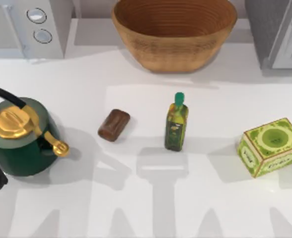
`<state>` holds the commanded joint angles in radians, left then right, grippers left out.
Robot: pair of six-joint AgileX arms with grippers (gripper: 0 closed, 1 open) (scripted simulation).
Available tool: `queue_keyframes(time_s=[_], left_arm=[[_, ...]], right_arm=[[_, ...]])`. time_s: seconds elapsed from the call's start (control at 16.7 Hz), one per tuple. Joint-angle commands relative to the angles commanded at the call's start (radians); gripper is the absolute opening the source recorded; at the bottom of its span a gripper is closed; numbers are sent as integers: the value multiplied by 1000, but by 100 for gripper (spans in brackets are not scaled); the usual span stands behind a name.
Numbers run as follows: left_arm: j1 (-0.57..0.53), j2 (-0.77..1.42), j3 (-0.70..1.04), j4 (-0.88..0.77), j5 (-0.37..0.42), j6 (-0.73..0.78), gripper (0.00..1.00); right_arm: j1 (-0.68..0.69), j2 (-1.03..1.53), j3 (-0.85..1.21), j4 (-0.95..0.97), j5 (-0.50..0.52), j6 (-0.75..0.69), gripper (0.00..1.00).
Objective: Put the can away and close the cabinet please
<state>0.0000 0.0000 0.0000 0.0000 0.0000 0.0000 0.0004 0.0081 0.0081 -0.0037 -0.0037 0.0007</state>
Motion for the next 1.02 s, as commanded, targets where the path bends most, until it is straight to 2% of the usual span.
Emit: queue_keyframes(time_s=[0.42, 0.54, 0.72, 1.02], left_arm=[[0, 0, 0, 0, 0, 0, 100], [0, 0, 0, 0, 0, 0, 100], [0, 0, 0, 0, 0, 0, 100], [0, 0, 0, 0, 0, 0, 100]], right_arm=[[1, -3, -7, 3, 1, 0, 100], [-18, 30, -2, 31, -29, -4, 100], [-97, 157, 25, 142, -145, -12, 100], [-312, 575, 120, 468, -433, -11, 100]])
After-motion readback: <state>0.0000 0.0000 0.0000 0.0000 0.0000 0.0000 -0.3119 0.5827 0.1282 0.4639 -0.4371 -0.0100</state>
